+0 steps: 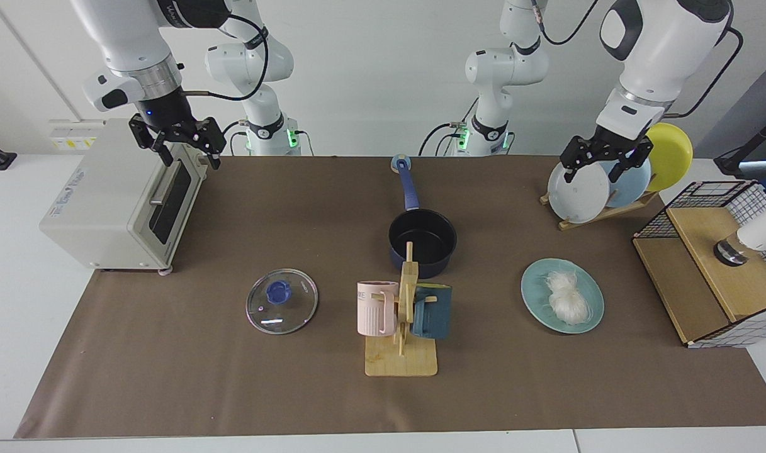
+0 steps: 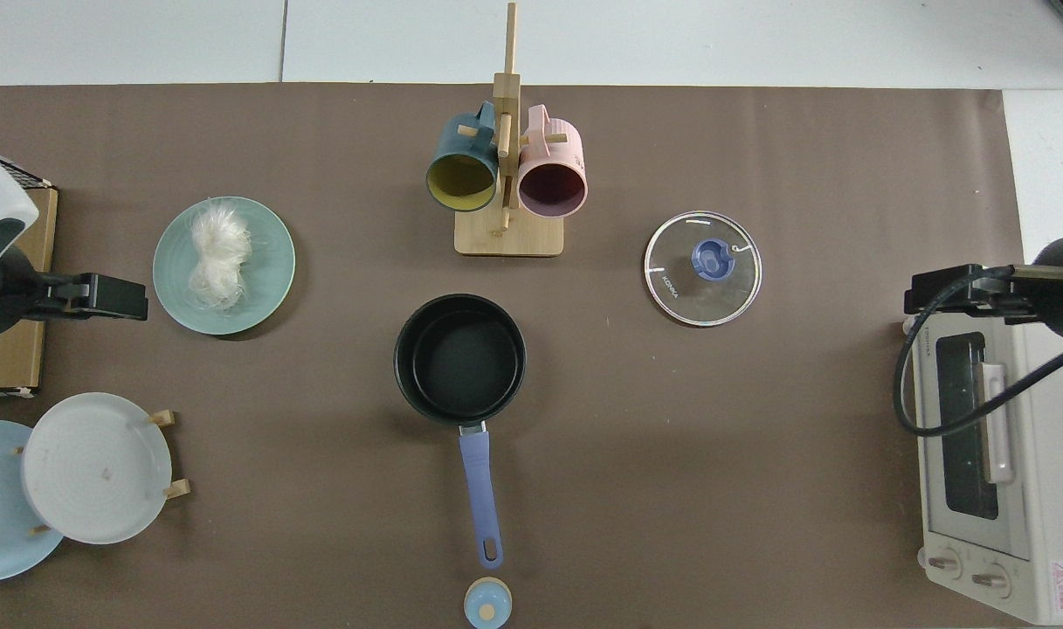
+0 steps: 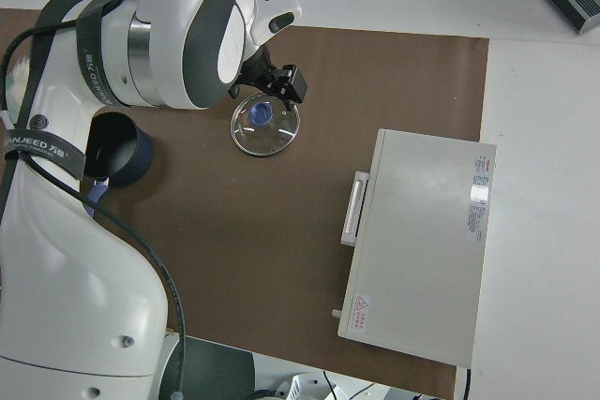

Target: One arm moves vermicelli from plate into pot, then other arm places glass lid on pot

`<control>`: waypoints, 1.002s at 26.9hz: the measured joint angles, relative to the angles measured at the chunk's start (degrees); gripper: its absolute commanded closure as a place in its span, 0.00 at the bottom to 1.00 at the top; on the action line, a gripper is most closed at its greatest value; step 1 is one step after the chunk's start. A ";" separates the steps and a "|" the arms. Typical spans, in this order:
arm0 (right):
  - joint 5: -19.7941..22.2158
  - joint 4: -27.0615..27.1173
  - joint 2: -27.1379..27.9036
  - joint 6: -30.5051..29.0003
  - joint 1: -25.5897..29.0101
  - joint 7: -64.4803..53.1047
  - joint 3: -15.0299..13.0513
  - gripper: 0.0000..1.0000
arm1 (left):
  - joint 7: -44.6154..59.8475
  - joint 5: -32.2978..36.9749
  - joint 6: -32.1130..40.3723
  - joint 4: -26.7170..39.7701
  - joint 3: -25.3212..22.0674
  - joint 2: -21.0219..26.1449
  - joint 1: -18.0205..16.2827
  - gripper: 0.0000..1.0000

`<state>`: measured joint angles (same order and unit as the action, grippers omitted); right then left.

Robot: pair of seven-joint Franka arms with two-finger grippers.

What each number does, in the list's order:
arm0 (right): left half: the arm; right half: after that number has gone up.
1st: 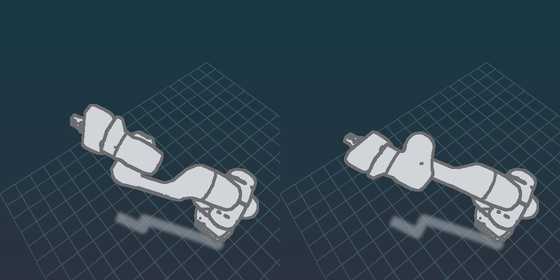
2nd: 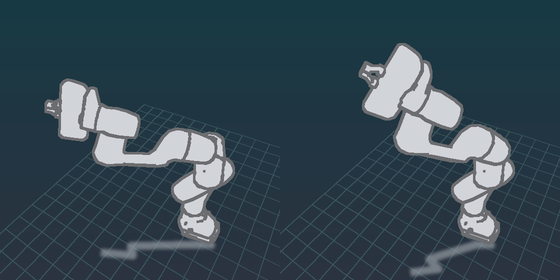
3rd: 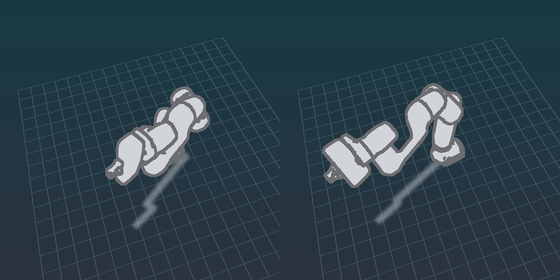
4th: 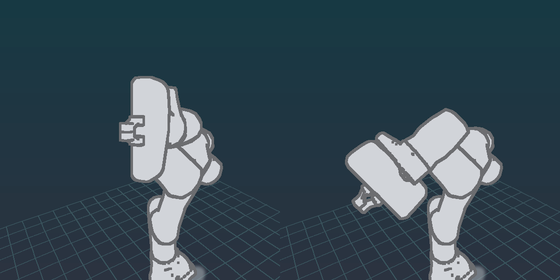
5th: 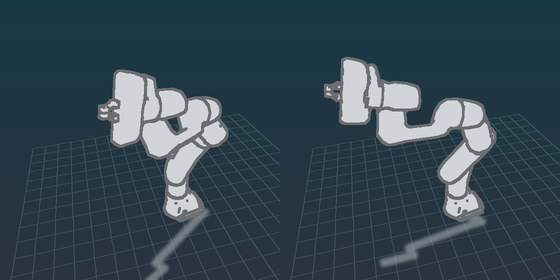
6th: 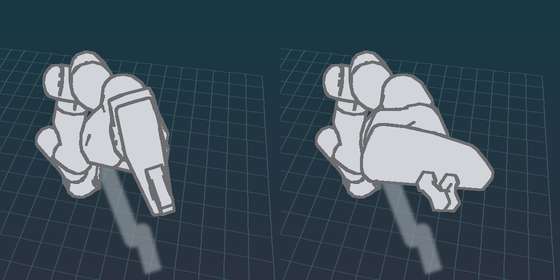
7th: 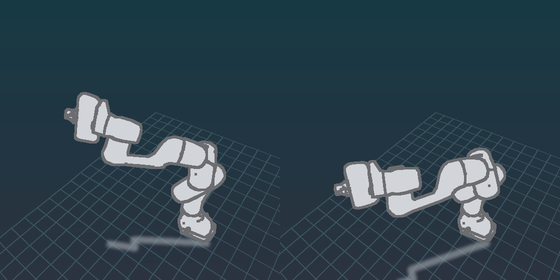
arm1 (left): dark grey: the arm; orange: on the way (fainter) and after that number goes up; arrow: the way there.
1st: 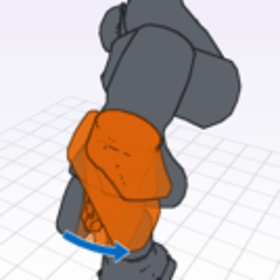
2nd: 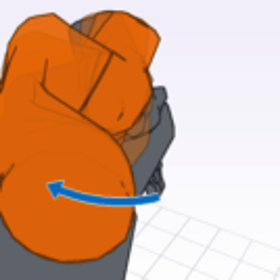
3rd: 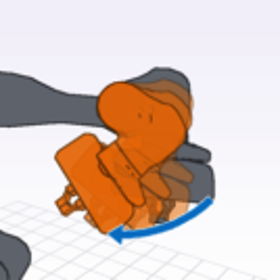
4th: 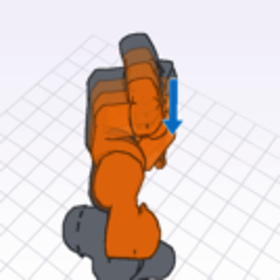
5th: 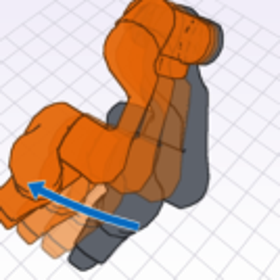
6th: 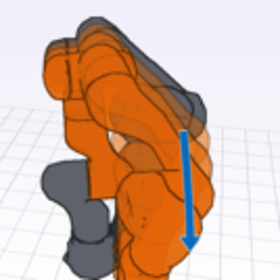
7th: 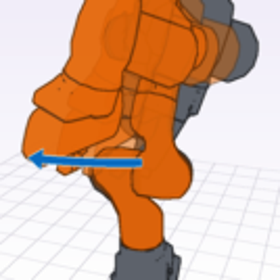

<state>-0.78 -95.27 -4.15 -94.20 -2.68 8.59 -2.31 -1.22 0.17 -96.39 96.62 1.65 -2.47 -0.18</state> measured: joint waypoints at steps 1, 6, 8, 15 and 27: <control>0.00 0.00 0.00 0.00 0.00 0.19 0.00 0.00 | 0.00 0.00 0.00 0.00 0.00 0.00 0.00 0.00; 0.00 0.00 0.00 0.00 -0.01 1.00 0.01 0.00 | -0.02 0.01 0.00 0.00 -0.10 0.00 0.00 0.00; 0.00 0.00 0.00 0.00 -0.01 1.07 0.01 0.00 | -0.03 0.02 0.00 0.00 -0.14 0.00 0.00 0.00; 0.00 0.01 0.00 0.00 -0.01 1.09 0.01 0.00 | -0.03 0.06 0.00 0.00 -0.22 -0.01 -0.01 0.00; -0.04 0.71 2.40 0.01 -0.06 2.31 0.45 0.00 | -0.04 0.34 -5.66 0.00 -0.76 0.21 -0.20 0.00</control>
<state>-0.82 -94.56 -1.75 -94.19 -2.74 10.90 -1.86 -1.26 0.51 -102.05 96.61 0.89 -2.26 -0.37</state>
